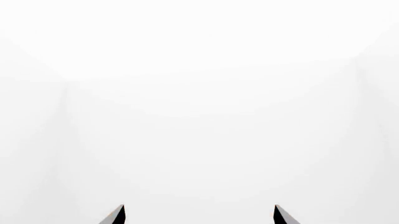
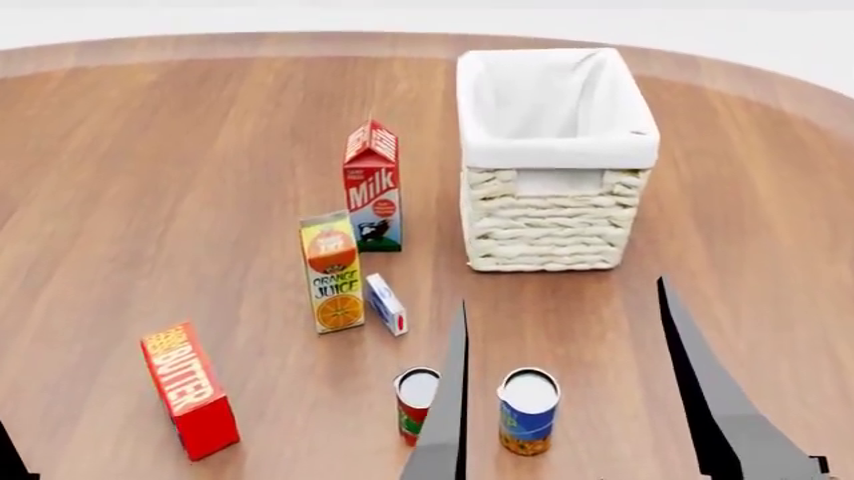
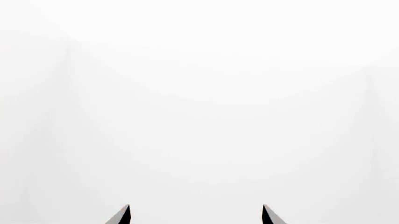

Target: Pick up the alphabet soup and the tomato sauce, and put them in the basket.

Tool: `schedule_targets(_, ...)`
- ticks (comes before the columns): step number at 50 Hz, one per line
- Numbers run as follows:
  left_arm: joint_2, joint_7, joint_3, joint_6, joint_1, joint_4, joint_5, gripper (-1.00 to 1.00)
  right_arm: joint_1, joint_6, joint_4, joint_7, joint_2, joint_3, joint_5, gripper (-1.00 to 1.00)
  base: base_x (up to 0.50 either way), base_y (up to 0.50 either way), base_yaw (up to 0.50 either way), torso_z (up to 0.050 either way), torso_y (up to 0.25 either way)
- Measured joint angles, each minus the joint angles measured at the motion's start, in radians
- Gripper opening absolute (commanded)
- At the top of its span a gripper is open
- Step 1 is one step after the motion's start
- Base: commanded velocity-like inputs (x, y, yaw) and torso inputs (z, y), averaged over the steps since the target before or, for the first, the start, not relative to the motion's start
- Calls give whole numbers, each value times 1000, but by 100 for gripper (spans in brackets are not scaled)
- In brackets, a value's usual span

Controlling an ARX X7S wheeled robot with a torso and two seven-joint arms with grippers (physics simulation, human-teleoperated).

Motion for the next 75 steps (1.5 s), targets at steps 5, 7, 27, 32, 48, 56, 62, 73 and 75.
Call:
schedule_targets(5,-4,-4,1,0,1,0,0,100,3,5,-3,5,4,-2,1,100,285,0,0,0,0)
schedule_targets(7,-6,-5,2,0,2,0,0,100,5,9,-6,7,6,-3,2,100,287,0,0,0,0)
schedule_targets(27,-21,-19,10,3,4,-2,-2,100,-2,-7,0,27,23,-12,9,100,284,0,0,0,0)
schedule_targets(32,-24,-23,11,1,3,2,-2,100,-2,-5,-1,31,26,-14,12,100,284,0,0,0,0)
schedule_targets(48,-37,-32,25,-13,-7,9,2,100,4,-1,-8,46,35,-21,18,100,341,0,0,0,1)
schedule_targets(56,-42,-37,31,-10,-8,7,2,100,6,1,-12,52,40,-26,21,100,387,0,0,0,0)
schedule_targets(62,-45,-41,36,-8,-9,4,1,100,3,-5,-9,57,44,-28,23,100,389,0,0,0,0)
schedule_targets(73,-48,-49,43,-1,-8,0,0,100,-3,-18,-3,66,51,-35,25,100,389,0,0,0,1)
schedule_targets(75,-49,-50,44,1,-7,-1,0,100,-2,-15,-5,67,52,-36,25,100,393,0,0,0,0)
